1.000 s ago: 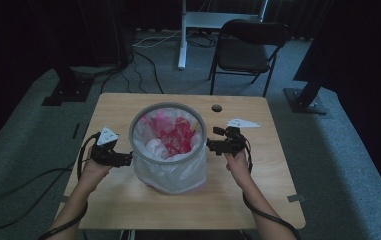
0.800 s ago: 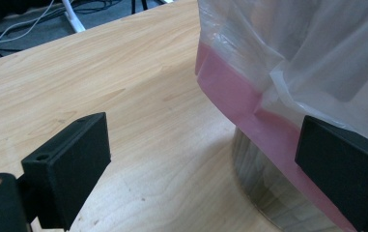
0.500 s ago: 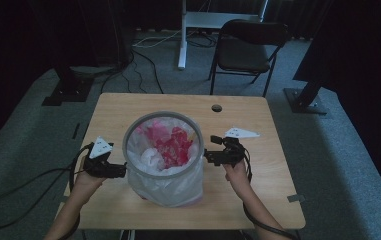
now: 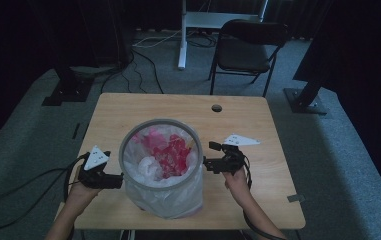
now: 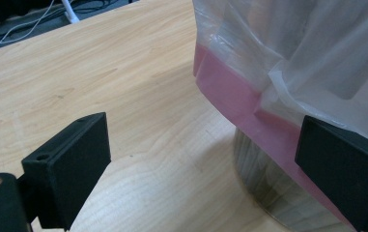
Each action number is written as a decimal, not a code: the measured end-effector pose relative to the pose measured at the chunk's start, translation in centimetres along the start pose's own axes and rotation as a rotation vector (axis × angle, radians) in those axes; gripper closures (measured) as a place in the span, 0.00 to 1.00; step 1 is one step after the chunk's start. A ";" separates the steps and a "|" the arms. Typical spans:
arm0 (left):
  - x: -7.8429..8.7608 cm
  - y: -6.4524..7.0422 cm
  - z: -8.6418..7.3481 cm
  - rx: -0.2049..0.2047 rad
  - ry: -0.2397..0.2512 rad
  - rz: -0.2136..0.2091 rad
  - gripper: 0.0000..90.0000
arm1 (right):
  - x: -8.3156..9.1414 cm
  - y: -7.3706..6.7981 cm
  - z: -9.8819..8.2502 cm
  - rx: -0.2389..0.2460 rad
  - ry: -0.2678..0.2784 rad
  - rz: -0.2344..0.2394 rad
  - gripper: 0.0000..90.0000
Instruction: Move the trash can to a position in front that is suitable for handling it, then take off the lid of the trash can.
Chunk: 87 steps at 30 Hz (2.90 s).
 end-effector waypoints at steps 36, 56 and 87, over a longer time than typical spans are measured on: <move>-2.4 -2.0 -10.2 0.176 -0.196 -0.039 0.01 | 5.9 3.5 -6.2 -0.052 -0.143 -0.042 0.15; -2.7 -2.1 -11.7 0.200 -0.219 -0.036 0.01 | 11.1 0.9 0.0 0.077 0.021 -0.007 0.15; -3.2 -2.2 -12.3 0.203 -0.222 -0.051 0.01 | 5.4 -3.2 10.9 0.184 -0.003 0.162 0.14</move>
Point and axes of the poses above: each handheld gripper's, and its own axes: x roughly backward along the jaws, z roughly out of its top, y roughly to its right, the point moved 9 cm from there along -x, roughly forward along the jaws, and after that the axes turned 15 degrees about z, right-handed, at the moved point
